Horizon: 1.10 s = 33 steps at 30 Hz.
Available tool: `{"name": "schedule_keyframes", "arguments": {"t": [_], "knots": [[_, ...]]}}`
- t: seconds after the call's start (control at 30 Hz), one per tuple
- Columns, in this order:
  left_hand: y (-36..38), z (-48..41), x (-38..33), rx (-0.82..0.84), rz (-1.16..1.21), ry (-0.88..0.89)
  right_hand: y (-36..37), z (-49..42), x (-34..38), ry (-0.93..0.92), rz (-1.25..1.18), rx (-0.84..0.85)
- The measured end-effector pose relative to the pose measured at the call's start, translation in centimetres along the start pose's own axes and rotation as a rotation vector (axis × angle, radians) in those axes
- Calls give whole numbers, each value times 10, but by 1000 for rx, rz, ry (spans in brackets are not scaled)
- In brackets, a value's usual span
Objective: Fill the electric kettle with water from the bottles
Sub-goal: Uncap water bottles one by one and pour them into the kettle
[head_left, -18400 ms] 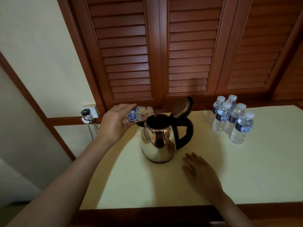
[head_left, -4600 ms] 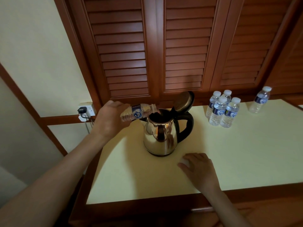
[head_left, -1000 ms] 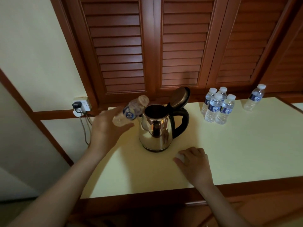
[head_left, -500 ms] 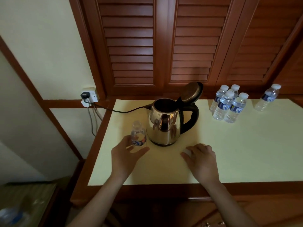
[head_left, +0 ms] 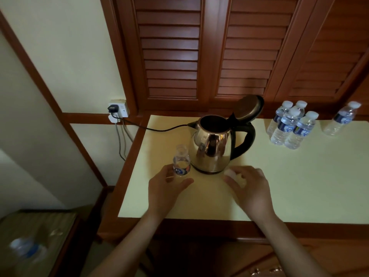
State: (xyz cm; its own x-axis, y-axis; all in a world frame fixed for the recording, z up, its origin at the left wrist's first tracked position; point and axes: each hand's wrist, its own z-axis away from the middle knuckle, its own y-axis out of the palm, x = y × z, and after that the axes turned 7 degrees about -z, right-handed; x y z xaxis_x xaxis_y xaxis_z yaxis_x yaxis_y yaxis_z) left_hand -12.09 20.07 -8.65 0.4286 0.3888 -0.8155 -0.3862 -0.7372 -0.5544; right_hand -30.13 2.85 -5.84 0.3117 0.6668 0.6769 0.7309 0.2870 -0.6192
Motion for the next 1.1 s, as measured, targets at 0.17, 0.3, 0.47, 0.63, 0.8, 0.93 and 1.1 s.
{"name": "schedule_keyframes", "arguments": {"t": [0.17,0.3,0.47,0.63,0.8,0.93,1.1], "knots": [[-1,-2,-1,-3,31,-10,-6,-40,83,-223,-158,126],[-1,-3,-1,19,20,-22,2,-69,113,-349,-82,333],[1,-4,2,42,-14,-20,8,-90,128,-365,-1,574],[0,-3,1,63,-21,4,6,-106,137,-417,142,721],[1,-5,5,86,-17,-1,7,-113,139,-407,199,753],[1,-5,4,98,-42,27,6,-108,148,-406,347,695],[1,0,2,96,-76,71,23,-87,149,-465,671,450]]}}
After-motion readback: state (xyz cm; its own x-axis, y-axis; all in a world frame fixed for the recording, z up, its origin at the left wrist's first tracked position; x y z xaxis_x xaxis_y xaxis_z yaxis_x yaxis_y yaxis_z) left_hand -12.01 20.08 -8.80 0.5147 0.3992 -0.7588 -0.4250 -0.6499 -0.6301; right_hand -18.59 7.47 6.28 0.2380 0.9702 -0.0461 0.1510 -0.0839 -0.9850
